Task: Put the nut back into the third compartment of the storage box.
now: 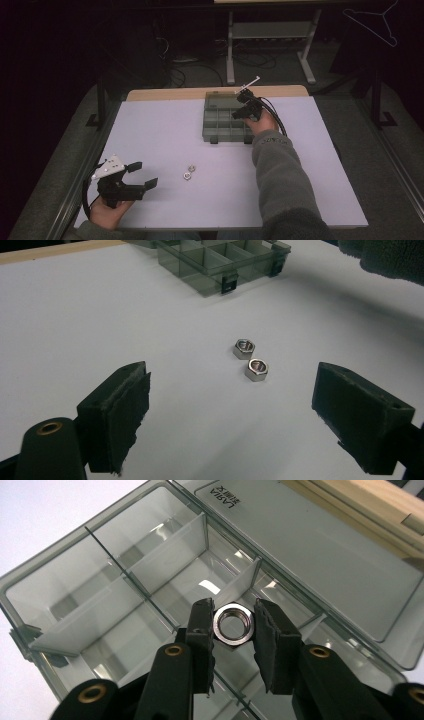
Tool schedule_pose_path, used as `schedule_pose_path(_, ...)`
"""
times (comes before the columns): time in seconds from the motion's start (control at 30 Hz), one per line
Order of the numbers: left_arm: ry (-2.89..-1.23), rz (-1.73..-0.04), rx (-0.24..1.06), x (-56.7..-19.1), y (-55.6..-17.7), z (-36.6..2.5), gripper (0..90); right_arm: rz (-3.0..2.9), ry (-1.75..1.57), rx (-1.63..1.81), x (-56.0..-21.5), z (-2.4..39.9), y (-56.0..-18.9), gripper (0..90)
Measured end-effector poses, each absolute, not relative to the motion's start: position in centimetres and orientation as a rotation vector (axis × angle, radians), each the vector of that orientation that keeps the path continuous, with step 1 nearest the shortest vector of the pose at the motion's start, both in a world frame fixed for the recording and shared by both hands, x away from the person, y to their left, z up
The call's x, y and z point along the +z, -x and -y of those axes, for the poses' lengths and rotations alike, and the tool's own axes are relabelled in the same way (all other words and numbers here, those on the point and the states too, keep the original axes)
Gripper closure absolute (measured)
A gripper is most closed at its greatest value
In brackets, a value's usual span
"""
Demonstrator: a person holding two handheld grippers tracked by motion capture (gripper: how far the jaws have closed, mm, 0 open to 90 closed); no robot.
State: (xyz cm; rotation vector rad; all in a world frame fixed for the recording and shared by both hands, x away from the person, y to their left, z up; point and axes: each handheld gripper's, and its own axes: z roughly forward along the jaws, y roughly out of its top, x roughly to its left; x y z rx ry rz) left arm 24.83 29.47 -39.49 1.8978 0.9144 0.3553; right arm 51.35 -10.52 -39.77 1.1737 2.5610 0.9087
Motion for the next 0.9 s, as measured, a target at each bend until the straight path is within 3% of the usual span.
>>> schedule_pose_path(0.03, -1.900, -0.912, 0.356, -39.5, -24.8, -29.5, 14.5, -2.543, -1.176, 0.914, -39.6, 10.6, -51.3, 60.6)
schedule_pose_path(0.9, -1.915, -0.911, 0.365, -39.6, -24.8, -29.4, 14.5, -2.604, -0.933, 1.152, -36.3, 10.6, -43.1, 52.8)
